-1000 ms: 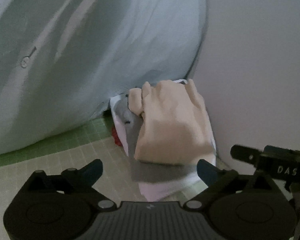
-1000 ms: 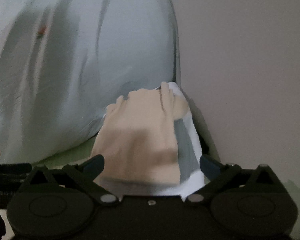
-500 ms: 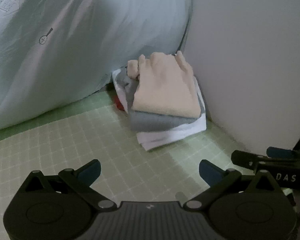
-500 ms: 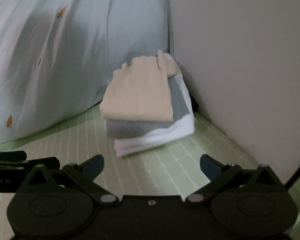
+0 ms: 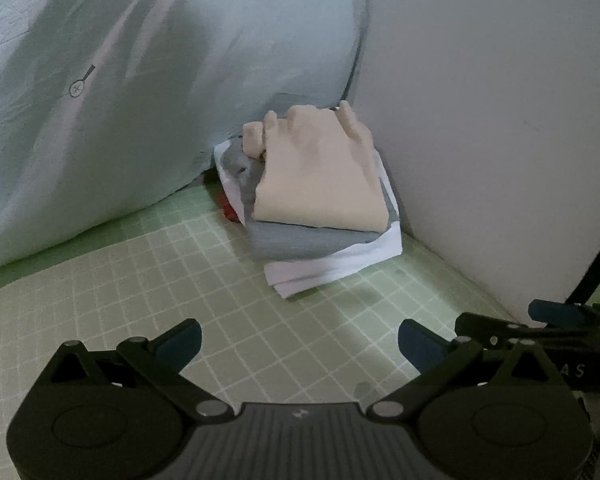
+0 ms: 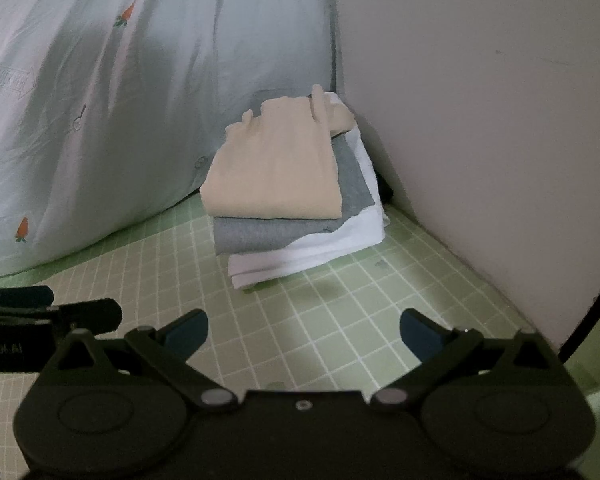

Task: Fold clothes
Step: 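Lower the sweater onto the grey and white stack and open both grippers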

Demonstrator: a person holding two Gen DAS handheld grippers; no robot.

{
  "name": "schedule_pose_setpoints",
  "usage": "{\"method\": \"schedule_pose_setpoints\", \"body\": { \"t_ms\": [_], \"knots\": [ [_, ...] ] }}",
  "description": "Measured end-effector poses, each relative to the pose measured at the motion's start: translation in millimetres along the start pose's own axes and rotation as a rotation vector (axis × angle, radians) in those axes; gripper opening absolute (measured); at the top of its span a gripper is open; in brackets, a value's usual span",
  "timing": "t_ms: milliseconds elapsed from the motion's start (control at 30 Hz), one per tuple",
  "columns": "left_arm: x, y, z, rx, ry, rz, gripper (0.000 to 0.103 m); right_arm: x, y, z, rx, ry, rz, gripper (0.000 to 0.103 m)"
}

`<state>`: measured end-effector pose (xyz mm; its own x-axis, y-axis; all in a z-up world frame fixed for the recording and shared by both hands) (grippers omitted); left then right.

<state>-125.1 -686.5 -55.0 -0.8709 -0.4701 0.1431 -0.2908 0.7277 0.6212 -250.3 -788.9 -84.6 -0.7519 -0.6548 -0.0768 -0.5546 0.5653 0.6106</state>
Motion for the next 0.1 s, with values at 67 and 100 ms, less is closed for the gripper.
{"method": "schedule_pose_setpoints", "body": {
  "t_ms": [67, 100],
  "knots": [
    [1.0, -0.2, -0.4, -0.002, -0.002, 0.006, 0.103, 0.5, 0.6, 0.2, 0.002, -0.002, 0.001, 0.103],
    [1.4, 0.2, -0.3, -0.003, -0.003, 0.008, 0.103, 0.6, 1.7, 0.8, 0.003, -0.005, 0.001, 0.103]
  ]
}}
Point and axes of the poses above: each gripper's, at about its wrist camera, not at the fingertips, and y roughly against the way its jaws point, x to its right, z to its underside, the point moved 6 cm from there along -y, roughly the way its jaws point, and after that the axes turned 5 degrees about z, right-handed, at the moved point
